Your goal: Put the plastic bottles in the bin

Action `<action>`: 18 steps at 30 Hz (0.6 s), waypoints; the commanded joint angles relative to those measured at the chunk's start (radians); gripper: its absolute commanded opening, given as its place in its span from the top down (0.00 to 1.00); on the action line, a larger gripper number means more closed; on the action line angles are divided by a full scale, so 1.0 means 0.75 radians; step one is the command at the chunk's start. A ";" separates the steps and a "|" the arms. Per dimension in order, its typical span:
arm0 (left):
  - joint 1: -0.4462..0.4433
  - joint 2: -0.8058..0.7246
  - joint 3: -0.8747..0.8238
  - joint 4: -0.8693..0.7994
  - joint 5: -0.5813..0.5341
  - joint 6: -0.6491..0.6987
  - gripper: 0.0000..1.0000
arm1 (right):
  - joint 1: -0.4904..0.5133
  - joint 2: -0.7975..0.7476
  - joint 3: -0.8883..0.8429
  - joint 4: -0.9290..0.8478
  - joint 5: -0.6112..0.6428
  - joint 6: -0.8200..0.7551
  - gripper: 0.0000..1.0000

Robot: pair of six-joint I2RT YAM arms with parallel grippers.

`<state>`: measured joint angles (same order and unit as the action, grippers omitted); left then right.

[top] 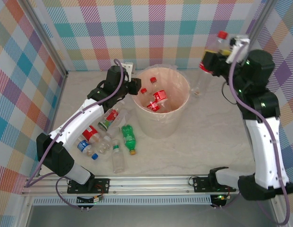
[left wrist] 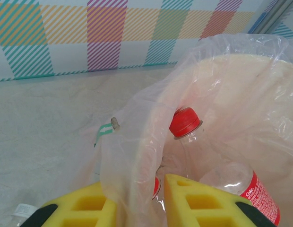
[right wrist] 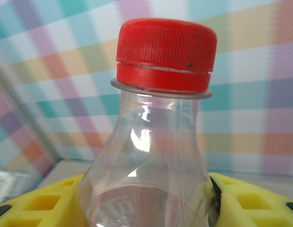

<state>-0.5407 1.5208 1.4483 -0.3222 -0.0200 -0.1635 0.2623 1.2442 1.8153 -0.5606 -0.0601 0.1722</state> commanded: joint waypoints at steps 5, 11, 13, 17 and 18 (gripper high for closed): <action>-0.042 0.031 -0.075 -0.237 0.073 0.022 0.73 | 0.276 0.364 0.228 0.038 -0.249 -0.129 0.69; -0.042 0.030 -0.074 -0.239 0.069 0.021 0.73 | 0.304 0.494 0.103 0.042 -0.353 -0.086 0.68; -0.042 0.029 -0.076 -0.240 0.066 0.022 0.73 | 0.303 0.495 0.026 0.068 -0.370 -0.053 0.67; -0.042 0.030 -0.072 -0.240 0.070 0.022 0.73 | 0.303 0.479 -0.108 0.116 -0.435 0.023 0.67; -0.042 0.028 -0.072 -0.240 0.070 0.023 0.73 | 0.304 0.471 -0.138 0.127 -0.435 0.033 0.67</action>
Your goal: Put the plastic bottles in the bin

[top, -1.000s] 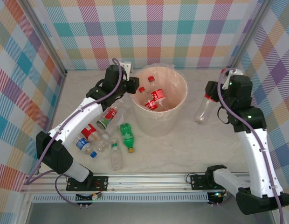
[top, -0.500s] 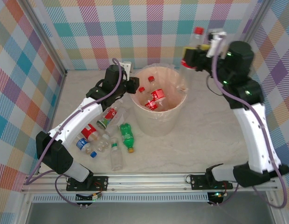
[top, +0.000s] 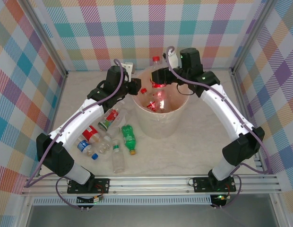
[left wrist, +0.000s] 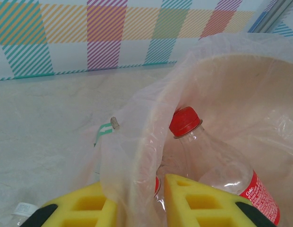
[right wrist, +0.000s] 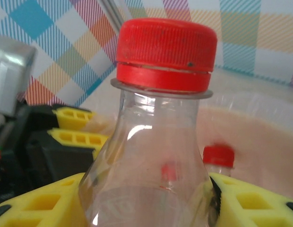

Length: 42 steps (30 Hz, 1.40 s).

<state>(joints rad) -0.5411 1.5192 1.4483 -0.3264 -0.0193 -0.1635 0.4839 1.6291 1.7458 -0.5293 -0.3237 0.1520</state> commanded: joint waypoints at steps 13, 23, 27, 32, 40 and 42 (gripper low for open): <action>-0.041 0.050 -0.074 -0.237 0.060 0.024 0.73 | 0.008 -0.040 -0.250 0.055 -0.035 0.003 0.58; -0.041 0.056 -0.072 -0.240 0.056 0.030 0.73 | 0.009 -0.107 -0.099 -0.102 0.067 -0.013 0.21; -0.041 0.054 -0.073 -0.240 0.058 0.030 0.73 | 0.007 -0.142 -0.088 -0.150 0.139 -0.031 0.18; -0.041 0.059 -0.072 -0.241 0.060 0.030 0.73 | 0.008 -0.159 -0.122 -0.145 0.109 0.006 0.25; -0.041 0.067 -0.073 -0.238 0.067 0.026 0.73 | 0.075 -0.009 -0.121 -0.046 0.005 0.082 0.44; -0.041 0.065 -0.076 -0.238 0.066 0.026 0.73 | 0.094 0.037 -0.123 -0.015 -0.012 0.102 0.45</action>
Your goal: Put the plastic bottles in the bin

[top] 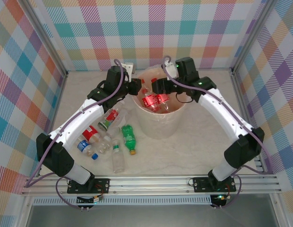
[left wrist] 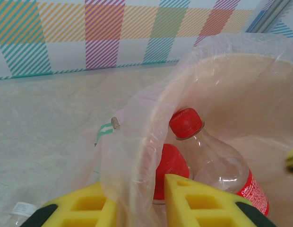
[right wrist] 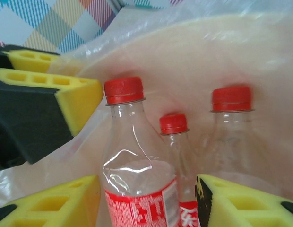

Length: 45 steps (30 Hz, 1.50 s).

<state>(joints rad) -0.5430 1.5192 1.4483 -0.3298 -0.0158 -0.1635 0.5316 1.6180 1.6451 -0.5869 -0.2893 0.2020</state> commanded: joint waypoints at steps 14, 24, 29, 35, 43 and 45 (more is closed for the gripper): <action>-0.038 0.067 -0.073 -0.235 0.059 0.030 0.73 | 0.048 -0.022 0.037 0.007 0.085 0.012 0.42; -0.041 0.088 -0.018 -0.275 0.079 0.006 0.74 | -0.063 -0.474 -0.225 -0.068 0.391 0.094 0.27; -0.041 0.114 0.025 -0.355 0.084 0.010 0.74 | -0.321 -0.779 -0.497 -0.101 0.239 0.199 0.30; -0.041 0.151 0.068 -0.301 0.165 0.001 0.73 | -0.528 -0.937 -0.625 -0.158 0.028 0.215 0.30; -0.043 0.213 0.125 -0.240 0.270 0.011 0.67 | -0.570 -0.886 -0.707 0.020 -0.016 0.269 0.23; -0.043 0.222 0.127 -0.211 0.291 0.009 0.65 | -0.570 -0.836 -0.712 0.034 0.037 0.265 0.23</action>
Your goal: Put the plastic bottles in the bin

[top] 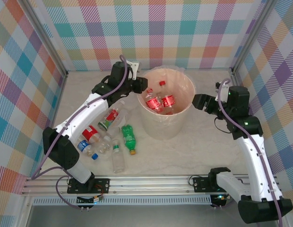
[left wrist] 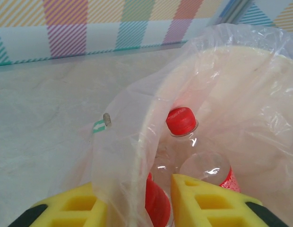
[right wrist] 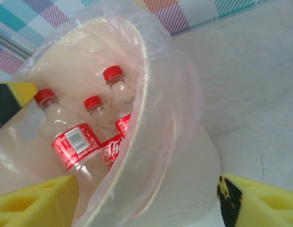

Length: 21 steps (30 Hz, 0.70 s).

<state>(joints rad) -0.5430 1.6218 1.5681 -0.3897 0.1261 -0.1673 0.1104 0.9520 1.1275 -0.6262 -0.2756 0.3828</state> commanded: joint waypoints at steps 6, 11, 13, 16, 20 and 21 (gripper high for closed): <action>-0.043 0.077 0.005 -0.158 0.056 0.054 0.49 | -0.009 0.107 -0.027 0.160 -0.052 0.041 0.27; -0.043 0.051 0.030 -0.194 0.057 0.106 0.28 | -0.008 0.149 -0.055 0.211 -0.089 0.059 0.31; -0.043 0.043 0.035 -0.196 0.069 0.107 0.16 | -0.008 0.158 -0.076 0.239 -0.075 0.073 0.32; -0.041 0.012 0.043 -0.211 0.041 0.108 0.01 | -0.008 0.154 -0.105 0.287 -0.069 0.098 0.34; -0.035 -0.055 0.046 -0.248 0.027 0.164 0.00 | -0.008 0.151 -0.124 0.321 -0.065 0.106 0.36; -0.033 -0.065 0.054 -0.267 0.023 0.180 0.00 | -0.008 0.156 -0.126 0.323 -0.068 0.105 0.37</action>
<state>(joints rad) -0.5564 1.6192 1.5963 -0.5068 0.1558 -0.0864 0.1104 1.0653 1.0523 -0.4202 -0.3233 0.4538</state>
